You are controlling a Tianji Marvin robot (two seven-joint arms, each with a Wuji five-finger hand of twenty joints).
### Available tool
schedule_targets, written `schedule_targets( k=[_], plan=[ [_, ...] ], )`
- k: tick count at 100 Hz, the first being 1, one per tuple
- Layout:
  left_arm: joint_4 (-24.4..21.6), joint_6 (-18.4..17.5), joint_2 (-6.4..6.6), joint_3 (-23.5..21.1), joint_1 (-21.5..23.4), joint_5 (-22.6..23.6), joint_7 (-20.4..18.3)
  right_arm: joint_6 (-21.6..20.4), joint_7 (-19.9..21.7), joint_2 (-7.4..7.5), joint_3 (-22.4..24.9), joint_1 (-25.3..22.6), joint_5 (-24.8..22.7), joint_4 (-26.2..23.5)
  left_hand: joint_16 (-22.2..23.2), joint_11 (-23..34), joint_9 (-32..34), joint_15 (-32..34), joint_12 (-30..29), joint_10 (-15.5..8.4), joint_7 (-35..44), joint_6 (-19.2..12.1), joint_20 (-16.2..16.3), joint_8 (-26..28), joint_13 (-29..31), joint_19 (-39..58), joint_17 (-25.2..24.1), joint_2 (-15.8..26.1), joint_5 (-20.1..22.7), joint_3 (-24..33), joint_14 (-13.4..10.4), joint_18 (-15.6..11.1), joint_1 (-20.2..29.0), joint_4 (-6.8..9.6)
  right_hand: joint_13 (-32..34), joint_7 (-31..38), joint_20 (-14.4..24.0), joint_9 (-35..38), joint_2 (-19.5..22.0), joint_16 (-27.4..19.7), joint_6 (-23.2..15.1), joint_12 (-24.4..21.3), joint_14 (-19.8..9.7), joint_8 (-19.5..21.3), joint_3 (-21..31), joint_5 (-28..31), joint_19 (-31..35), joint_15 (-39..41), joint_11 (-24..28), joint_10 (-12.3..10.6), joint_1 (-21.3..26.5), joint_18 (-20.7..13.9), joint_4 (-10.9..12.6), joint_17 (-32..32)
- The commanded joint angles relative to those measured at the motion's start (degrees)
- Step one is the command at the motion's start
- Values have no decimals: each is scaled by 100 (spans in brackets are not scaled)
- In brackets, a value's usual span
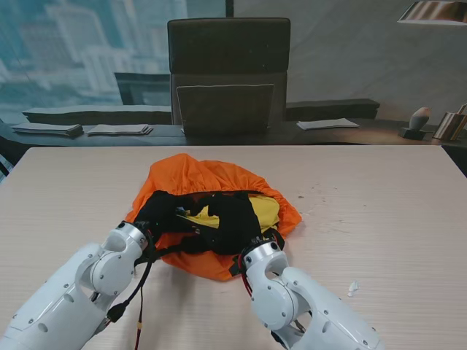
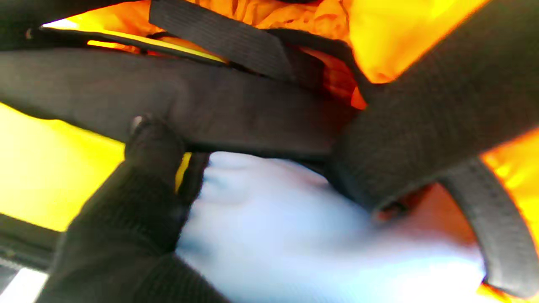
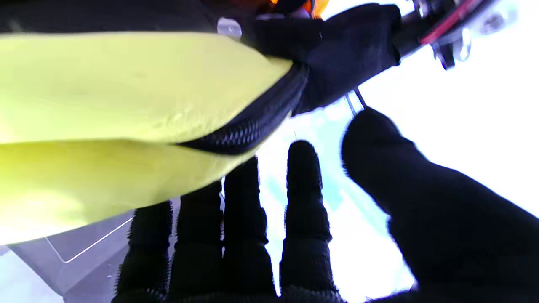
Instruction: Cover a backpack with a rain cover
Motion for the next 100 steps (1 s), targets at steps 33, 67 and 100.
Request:
schedule_targets(
  k=[33, 67, 100],
  plan=[
    [278, 158, -432, -254, 161, -1548, 650, -675, -443, 214, 1416, -463, -585, -192, -426, 204, -86, 175, -174, 284, 1409, 591, 312, 948, 111, 515, 499, 1126, -267, -495, 449, -353, 1538, 190, -624, 9, -55, -1042, 1156, 127, -519, -361, -261, -372, -781, -1166, -391, -139, 49, -186, -480, -282, 429, -297],
    [267, 134, -512, -325, 163, -2016, 708, -191, -1309, 136, 1914, -370, -726, 1038, -472, 215, -118, 85, -204, 355, 1465, 688, 310, 967, 138, 512, 539, 1174, -338, -604, 471, -338, 1649, 218, 301, 1077, 489, 260, 644, 555, -188, 429, 224, -683, -118, -213, 425, 988, 891, 281, 170, -100, -315, 222],
    [262, 151, -580, -341, 174, -2333, 798, 94, -621, 300, 2119, -667, -875, 1097, -460, 252, -104, 92, -192, 511, 1612, 880, 325, 775, 202, 484, 655, 1519, -415, -1926, 624, -238, 2438, 528, 1264, 1423, 730, 1372, -24, 527, -162, 673, 584, -648, 343, 1092, 713, 1396, 795, 470, 652, 292, -569, 977]
  ],
)
